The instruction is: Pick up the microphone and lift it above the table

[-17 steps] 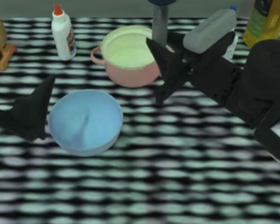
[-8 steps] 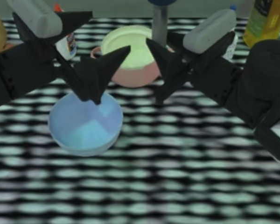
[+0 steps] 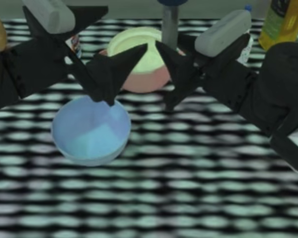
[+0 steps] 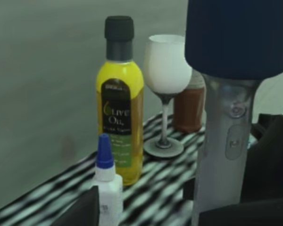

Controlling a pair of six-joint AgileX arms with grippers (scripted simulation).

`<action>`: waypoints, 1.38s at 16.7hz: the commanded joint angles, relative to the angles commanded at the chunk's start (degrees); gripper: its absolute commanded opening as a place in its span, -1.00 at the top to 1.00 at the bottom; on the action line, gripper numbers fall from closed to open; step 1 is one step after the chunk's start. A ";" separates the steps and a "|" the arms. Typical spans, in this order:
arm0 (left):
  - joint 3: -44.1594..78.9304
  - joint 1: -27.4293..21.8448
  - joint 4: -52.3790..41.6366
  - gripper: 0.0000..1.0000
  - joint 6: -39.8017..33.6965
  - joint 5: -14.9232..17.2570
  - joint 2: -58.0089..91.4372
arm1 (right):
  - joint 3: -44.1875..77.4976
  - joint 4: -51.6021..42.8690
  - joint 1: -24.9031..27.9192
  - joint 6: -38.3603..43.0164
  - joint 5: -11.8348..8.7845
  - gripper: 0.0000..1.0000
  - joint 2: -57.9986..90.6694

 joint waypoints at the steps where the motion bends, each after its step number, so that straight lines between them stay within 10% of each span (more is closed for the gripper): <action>1: 1.23 -0.79 0.41 -1.00 -0.03 -0.67 1.40 | 0.00 0.00 0.00 0.00 0.00 1.00 0.00; 13: 15.22 -9.85 5.02 -1.00 -0.28 -9.36 20.04 | 0.00 0.00 0.00 0.00 0.00 1.00 0.00; 23: 15.22 -9.85 5.02 0.51 -0.28 -9.36 20.04 | 0.00 0.00 0.00 0.00 0.00 1.00 0.00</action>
